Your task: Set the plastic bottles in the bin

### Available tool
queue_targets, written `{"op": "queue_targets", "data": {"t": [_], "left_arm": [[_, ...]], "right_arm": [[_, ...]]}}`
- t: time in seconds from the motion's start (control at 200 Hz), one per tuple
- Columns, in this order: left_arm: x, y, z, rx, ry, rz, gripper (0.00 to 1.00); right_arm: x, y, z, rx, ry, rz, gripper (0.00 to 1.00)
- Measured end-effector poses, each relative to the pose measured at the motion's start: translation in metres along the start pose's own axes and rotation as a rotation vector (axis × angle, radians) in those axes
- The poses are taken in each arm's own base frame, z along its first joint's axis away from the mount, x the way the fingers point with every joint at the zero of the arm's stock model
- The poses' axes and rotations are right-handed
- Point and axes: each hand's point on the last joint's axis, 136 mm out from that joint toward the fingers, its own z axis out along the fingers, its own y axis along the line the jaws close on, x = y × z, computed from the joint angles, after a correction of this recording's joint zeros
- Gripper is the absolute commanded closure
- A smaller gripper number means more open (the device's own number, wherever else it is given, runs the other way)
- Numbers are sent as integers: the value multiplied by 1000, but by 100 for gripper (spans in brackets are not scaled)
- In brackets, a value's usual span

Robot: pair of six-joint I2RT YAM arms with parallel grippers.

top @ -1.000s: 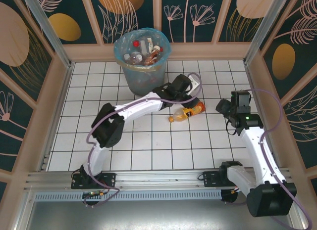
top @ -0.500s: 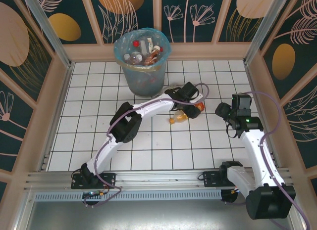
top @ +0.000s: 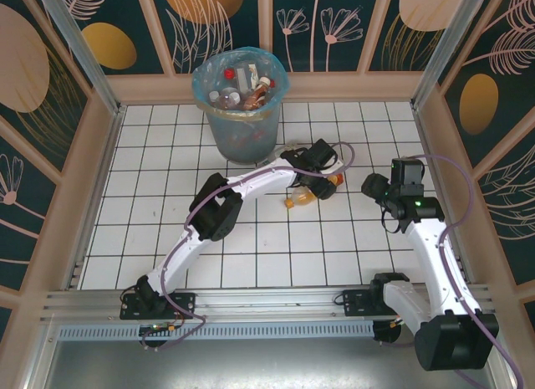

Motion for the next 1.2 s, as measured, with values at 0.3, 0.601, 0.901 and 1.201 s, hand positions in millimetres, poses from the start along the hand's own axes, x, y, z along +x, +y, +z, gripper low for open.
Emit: {"op": "queue_targets", "data": {"t": [0.3,0.601,0.901,1.201], "left_arm": [[-1,0,0,0,-2,0,50],[-4,3,-2,-16,-13,-3,58],[-44,1,-51,-27,-133,-7,59],[-46,-2,-65,-10,-175,-24,61]], "right_arm": [[6,16,-2,-88,41,3,35],[10,24,-3,-135,64,3,34],[-10,47,-20,-257,-33,-11,34],[-11,61,-21,-307,-41,-34,34]]}}
